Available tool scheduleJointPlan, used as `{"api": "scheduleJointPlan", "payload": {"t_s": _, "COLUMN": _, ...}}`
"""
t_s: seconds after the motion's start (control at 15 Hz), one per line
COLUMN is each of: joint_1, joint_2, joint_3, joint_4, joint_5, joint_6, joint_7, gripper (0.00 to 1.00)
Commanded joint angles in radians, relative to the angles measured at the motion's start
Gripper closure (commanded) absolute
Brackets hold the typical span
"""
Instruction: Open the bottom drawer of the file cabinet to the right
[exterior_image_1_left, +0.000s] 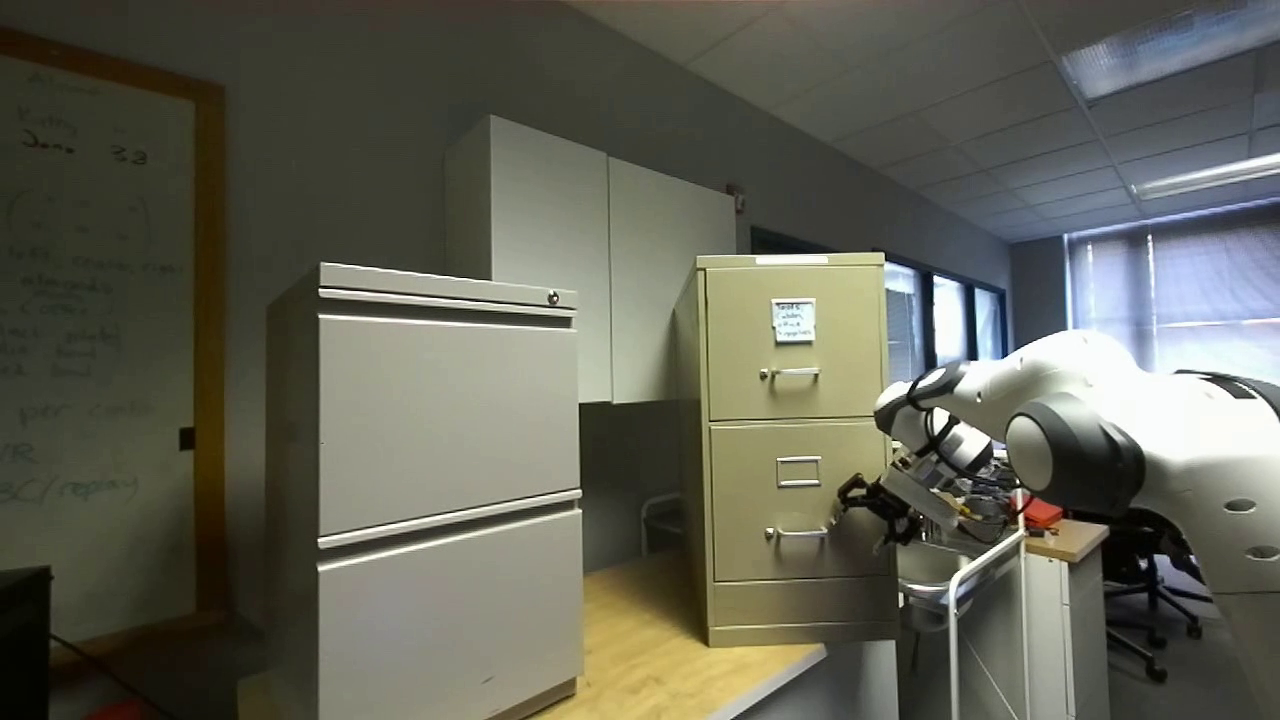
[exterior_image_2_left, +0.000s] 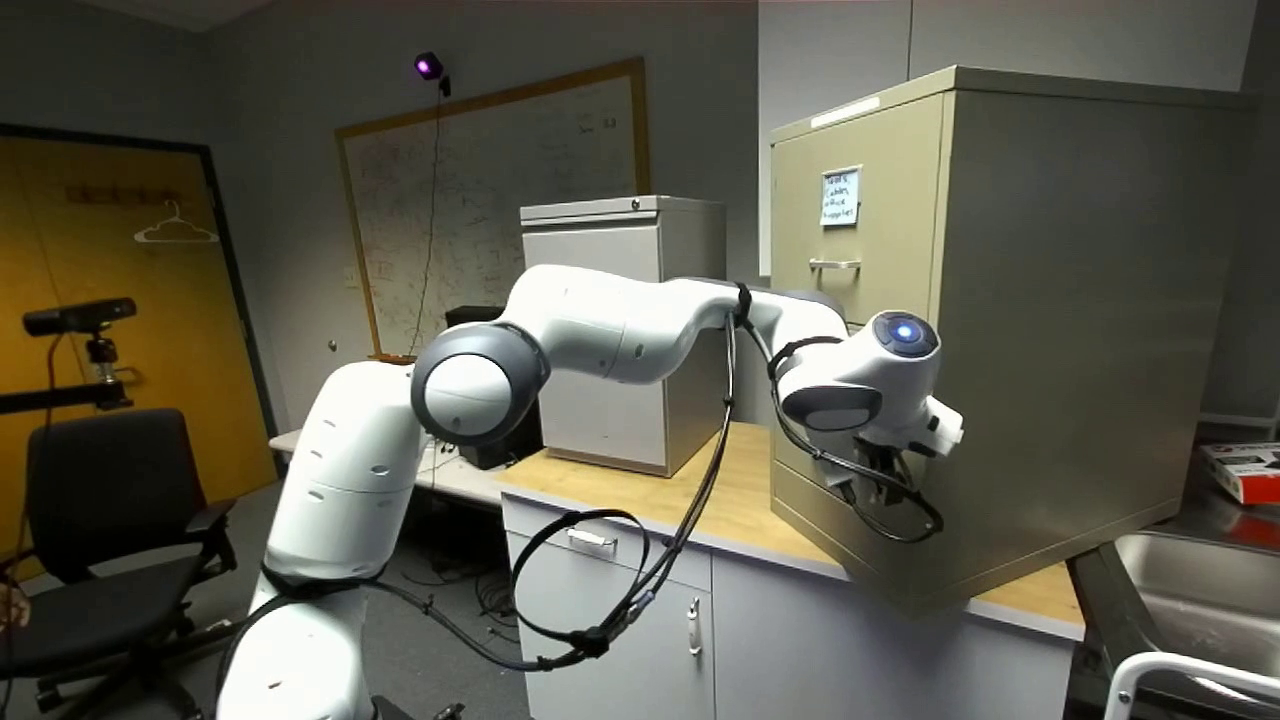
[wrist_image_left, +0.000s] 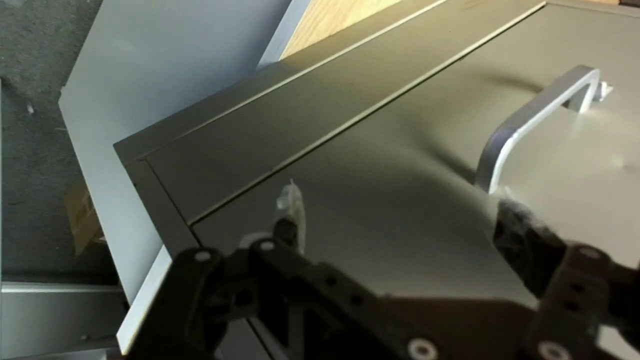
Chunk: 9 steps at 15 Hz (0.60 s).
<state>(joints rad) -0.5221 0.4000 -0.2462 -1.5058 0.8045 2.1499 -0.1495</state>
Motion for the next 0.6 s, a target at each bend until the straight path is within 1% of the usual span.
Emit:
{"api": "scheduleJointPlan", "payload": {"t_s": 0.0, "joint_1": 0.009, "joint_2": -0.023, "joint_3": -0.002, "joint_4": -0.033, "joint_5": 0.037, "joint_6": 0.026, "joint_7": 0.073, "gripper": 0.00}}
{"api": "scheduleJointPlan", "payload": {"t_s": 0.53, "joint_1": 0.026, "joint_2": -0.011, "joint_3": 0.000, "joint_4": -0.016, "joint_5": 0.048, "joint_6": 0.016, "joint_7": 0.115, "gripper": 0.00}}
